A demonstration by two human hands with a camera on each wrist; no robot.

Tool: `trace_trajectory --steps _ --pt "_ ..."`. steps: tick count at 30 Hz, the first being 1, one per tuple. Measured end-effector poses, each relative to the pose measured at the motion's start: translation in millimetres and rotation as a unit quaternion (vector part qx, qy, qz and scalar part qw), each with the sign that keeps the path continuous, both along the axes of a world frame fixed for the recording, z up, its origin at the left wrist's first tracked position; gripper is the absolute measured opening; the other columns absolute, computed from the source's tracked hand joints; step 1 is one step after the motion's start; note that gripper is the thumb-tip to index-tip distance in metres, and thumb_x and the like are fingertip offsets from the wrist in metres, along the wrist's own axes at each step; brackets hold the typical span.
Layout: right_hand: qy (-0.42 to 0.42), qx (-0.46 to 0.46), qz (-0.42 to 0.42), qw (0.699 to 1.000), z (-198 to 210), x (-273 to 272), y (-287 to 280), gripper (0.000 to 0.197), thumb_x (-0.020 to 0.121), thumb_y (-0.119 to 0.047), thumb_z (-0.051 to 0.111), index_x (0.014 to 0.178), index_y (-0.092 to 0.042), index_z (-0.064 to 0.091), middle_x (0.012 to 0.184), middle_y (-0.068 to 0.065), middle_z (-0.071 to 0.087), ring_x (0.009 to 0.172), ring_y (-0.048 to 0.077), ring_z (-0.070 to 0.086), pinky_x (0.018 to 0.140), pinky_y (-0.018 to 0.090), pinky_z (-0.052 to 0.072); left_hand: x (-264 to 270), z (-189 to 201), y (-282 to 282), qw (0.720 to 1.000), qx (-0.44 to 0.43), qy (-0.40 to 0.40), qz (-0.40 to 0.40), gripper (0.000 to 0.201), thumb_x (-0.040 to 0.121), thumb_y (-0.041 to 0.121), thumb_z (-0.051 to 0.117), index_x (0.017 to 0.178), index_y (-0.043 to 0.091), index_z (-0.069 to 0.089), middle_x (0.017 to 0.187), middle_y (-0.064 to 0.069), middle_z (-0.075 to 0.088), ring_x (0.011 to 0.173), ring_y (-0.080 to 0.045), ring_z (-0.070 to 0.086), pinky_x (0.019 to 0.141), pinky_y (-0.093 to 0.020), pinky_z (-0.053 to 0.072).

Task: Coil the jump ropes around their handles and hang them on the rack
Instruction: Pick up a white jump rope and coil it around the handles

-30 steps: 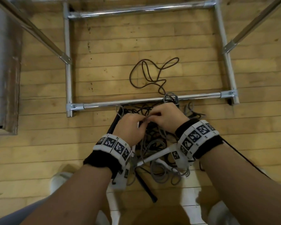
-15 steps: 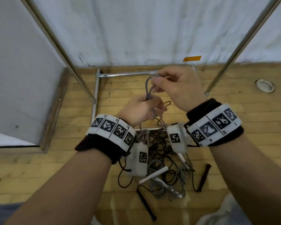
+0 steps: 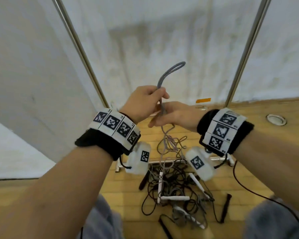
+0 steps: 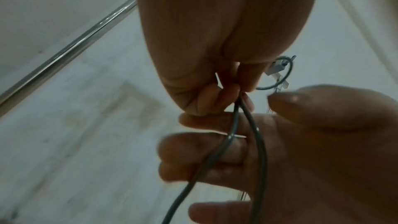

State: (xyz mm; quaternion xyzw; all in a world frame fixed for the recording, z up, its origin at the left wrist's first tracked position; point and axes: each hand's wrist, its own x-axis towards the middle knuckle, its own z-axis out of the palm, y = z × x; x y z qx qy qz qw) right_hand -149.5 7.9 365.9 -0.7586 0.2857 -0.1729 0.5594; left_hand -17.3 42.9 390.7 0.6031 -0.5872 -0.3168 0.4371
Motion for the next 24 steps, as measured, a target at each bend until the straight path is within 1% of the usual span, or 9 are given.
trace_trajectory --steps 1,5,8,11,15,18,21,23,24 --pt "0.010 -0.035 -0.011 0.999 2.3 0.1 3.7 0.005 0.086 -0.012 0.062 0.087 -0.013 0.067 0.084 0.001 0.070 0.088 0.011 0.063 0.084 0.027 0.042 0.9 5.0 1.9 1.000 -0.013 -0.004 0.013 0.032 0.100 0.025 0.046 0.074 0.019 0.064 0.057 0.002 0.054 0.052 -0.010 0.051 0.052 -0.023 0.040" --pt "0.123 -0.122 -0.023 0.985 -8.6 -0.3 3.6 0.028 0.096 -0.037 0.048 0.075 -0.023 0.061 0.074 -0.008 0.067 0.068 0.002 0.060 0.066 0.023 0.039 5.5 11.3 2.9 0.998 -0.039 0.019 0.042 0.033 0.101 0.027 0.042 0.074 0.021 0.060 0.069 0.005 0.058 0.060 -0.009 0.058 0.052 -0.022 0.042" --pt "0.215 -0.143 0.009 0.966 -34.8 -8.4 -2.7 0.034 0.093 -0.044 0.049 0.072 -0.019 0.059 0.069 -0.008 0.063 0.066 0.011 0.057 0.065 0.029 0.042 11.0 4.7 -4.3 0.995 -0.036 0.068 0.067 0.030 0.102 0.027 0.042 0.080 0.019 0.061 0.069 0.006 0.061 0.059 -0.009 0.061 0.050 -0.020 0.045" --pt "0.215 -0.096 -0.015 0.972 -56.9 -19.1 -15.1 0.039 0.093 -0.046 0.048 0.064 -0.021 0.057 0.059 -0.009 0.054 0.056 0.012 0.050 0.064 0.030 0.043 20.0 -12.1 -18.2 0.989 -0.014 0.112 0.092 0.029 0.101 0.027 0.043 0.081 0.019 0.062 0.067 0.007 0.062 0.060 -0.012 0.064 0.051 -0.020 0.047" --pt "0.226 -0.121 -0.059 0.965 -69.8 -26.6 -28.1 0.044 0.096 -0.047 0.041 0.067 -0.015 0.049 0.054 -0.005 0.037 0.045 0.007 0.036 0.049 0.020 0.032 22.8 -35.4 -41.6 0.983 0.025 0.133 0.122 0.030 0.102 0.029 0.042 0.084 0.018 0.064 0.059 0.008 0.064 0.057 -0.014 0.065 0.051 -0.022 0.048" --pt "0.163 -0.062 -0.130 0.976 -73.4 -28.8 -39.0 0.044 0.098 -0.043 0.037 0.072 -0.010 0.049 0.061 0.002 0.040 0.053 0.015 0.037 0.054 0.021 0.034 19.5 -49.7 -55.9 0.977 0.087 0.155 0.118 0.032 0.102 0.036 0.039 0.093 0.017 0.063 0.067 0.003 0.069 0.066 -0.017 0.068 0.055 -0.024 0.050" --pt "-0.001 0.114 -0.198 0.973 -64.0 -21.7 -46.9 0.037 0.100 -0.030 0.040 0.070 -0.010 0.049 0.064 0.009 0.049 0.054 0.021 0.036 0.056 0.034 0.029 11.6 -70.6 -57.0 0.959 0.182 0.206 0.070 0.026 0.096 0.021 0.039 0.103 0.013 0.063 0.087 -0.002 0.072 0.089 -0.021 0.067 0.078 -0.034 0.049" --pt "-0.108 0.219 -0.202 0.949 -55.3 -17.2 -50.7 0.030 0.098 -0.019 0.038 0.071 -0.011 0.045 0.066 0.009 0.049 0.053 0.021 0.036 0.054 0.034 0.028 1.0 -80.5 -54.9 0.966 0.212 0.150 -0.019 0.027 0.080 0.013 0.049 0.102 0.013 0.065 0.089 0.003 0.070 0.097 -0.019 0.064 0.087 -0.035 0.045" --pt "-0.132 0.241 -0.200 0.940 -50.8 -16.2 -51.9 0.027 0.096 -0.017 0.036 0.071 -0.013 0.043 0.069 0.010 0.047 0.056 0.023 0.036 0.056 0.034 0.030 -5.4 -81.6 -53.9 0.968 0.214 0.106 -0.075 0.023 0.071 0.014 0.054 0.091 0.014 0.065 0.080 0.009 0.068 0.089 -0.014 0.064 0.082 -0.031 0.045"
